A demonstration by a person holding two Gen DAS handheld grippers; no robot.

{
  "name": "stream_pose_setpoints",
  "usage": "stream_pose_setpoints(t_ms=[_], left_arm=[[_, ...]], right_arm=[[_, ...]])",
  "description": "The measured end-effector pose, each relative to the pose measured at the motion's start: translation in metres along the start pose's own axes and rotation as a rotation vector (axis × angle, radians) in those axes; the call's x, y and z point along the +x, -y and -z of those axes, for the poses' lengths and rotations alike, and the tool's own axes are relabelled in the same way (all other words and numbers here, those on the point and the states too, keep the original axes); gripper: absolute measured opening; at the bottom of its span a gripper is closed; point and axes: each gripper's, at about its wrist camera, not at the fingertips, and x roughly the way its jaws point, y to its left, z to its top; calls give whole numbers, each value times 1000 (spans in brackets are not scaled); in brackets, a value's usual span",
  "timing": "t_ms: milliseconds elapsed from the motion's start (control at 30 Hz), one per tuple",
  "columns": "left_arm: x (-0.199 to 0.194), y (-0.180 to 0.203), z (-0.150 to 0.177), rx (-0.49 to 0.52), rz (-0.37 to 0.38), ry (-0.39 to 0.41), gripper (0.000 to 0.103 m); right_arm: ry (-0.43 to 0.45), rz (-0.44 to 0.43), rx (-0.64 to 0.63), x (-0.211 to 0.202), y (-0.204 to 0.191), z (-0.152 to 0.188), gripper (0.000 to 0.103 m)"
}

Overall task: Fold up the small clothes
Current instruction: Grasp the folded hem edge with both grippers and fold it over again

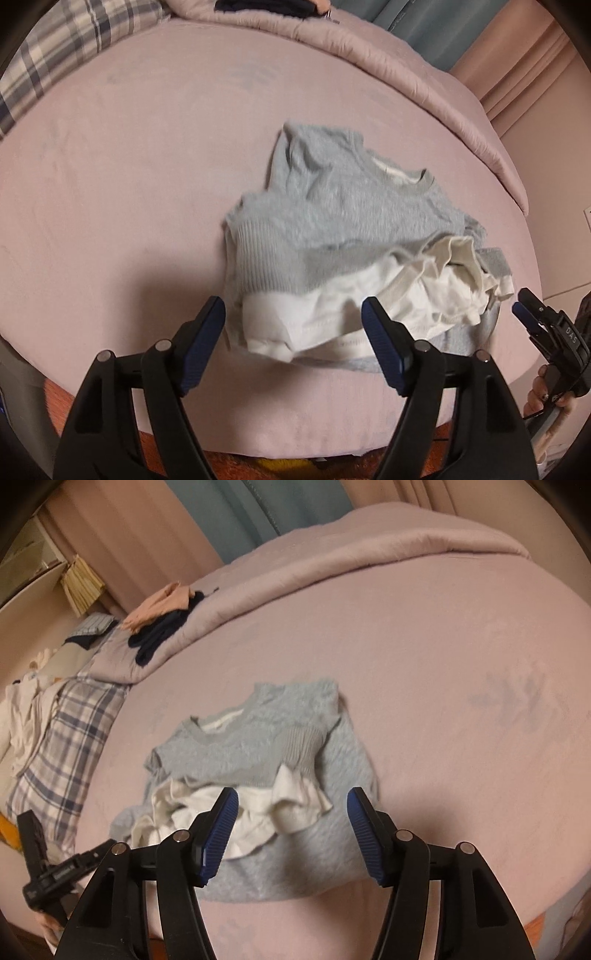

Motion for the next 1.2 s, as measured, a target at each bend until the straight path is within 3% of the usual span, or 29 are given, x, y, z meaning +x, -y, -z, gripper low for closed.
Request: stream_pose_setpoints(t_ms=[67,233,300,333,400,500,567,733,933,1200], left_arm=[[5,0,2,-3,10,-10,74],[21,-4,-3,-19,7,-23,52],[24,-7,-5,-34,15,-30,36],[24,-9,-6,-44,24,-25,31],[21,-12,-8,-59,53,-16,20],[9,-9,-12,-48,69,32,18],[-1,-4,-18,-33,91,57,17],[-17,9,-39,-2,140,110,16],[-23,32,-73,53,159,170,16],[12,45,-113,68,131,135,16]], right_arm=[[-9,-10,-6,3,-1,3,61],[-29,-13,2,20,-2,1,61],[-36,-11,3,25,-2,1,49],[-41,-12,4,28,-2,0,47],[-44,-9,4,31,-2,0,32],[-27,-26,2,28,-2,1,11],[2,-32,-3,20,-2,0,8],[80,-105,39,-5,2,-12,7],[160,-105,44,-19,-2,-35,6],[196,-31,42,-1,-8,-64,5]])
